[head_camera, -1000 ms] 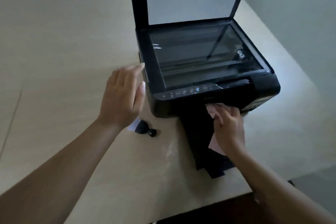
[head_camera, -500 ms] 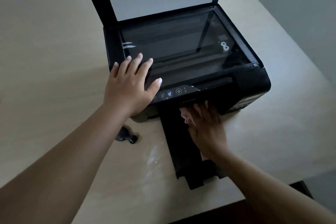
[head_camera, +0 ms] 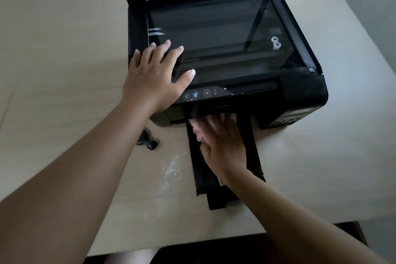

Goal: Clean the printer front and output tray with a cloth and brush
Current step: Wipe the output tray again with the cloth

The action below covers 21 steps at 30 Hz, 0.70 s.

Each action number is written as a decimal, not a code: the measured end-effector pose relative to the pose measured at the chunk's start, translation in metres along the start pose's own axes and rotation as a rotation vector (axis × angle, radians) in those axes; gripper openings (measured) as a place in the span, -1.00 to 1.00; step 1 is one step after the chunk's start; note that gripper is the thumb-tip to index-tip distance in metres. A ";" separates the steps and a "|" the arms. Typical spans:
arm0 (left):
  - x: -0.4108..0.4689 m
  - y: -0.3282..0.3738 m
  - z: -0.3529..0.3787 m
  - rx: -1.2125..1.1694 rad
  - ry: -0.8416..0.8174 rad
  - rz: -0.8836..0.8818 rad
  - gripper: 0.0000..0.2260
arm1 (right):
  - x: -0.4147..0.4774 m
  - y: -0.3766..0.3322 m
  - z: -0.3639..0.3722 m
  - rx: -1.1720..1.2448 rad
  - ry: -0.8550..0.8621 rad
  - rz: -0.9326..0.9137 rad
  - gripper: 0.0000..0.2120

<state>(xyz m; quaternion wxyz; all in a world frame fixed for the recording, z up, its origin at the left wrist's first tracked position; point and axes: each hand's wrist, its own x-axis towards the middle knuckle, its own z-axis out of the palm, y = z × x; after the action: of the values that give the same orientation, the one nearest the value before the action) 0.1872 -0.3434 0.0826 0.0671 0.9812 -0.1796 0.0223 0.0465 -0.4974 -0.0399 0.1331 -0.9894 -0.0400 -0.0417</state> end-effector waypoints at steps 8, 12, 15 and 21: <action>-0.001 -0.001 0.000 -0.017 -0.008 0.005 -0.35 | -0.058 0.076 -0.008 0.010 -0.148 -0.428 -0.48; 0.002 -0.002 0.002 -0.013 0.013 0.017 -0.34 | -0.032 0.013 0.003 -0.038 0.034 0.147 -0.43; 0.003 -0.003 0.002 -0.028 0.013 0.013 -0.34 | -0.032 -0.020 0.014 0.027 -0.058 -0.104 -0.54; 0.000 0.000 0.001 -0.043 0.018 0.027 -0.36 | -0.069 0.043 -0.008 0.086 -0.110 -0.112 -0.52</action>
<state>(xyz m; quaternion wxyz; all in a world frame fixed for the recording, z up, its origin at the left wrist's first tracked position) 0.1869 -0.3429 0.0820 0.0896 0.9768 -0.1927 0.0280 -0.0192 -0.5460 -0.0495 0.1704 -0.9798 -0.1044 0.0071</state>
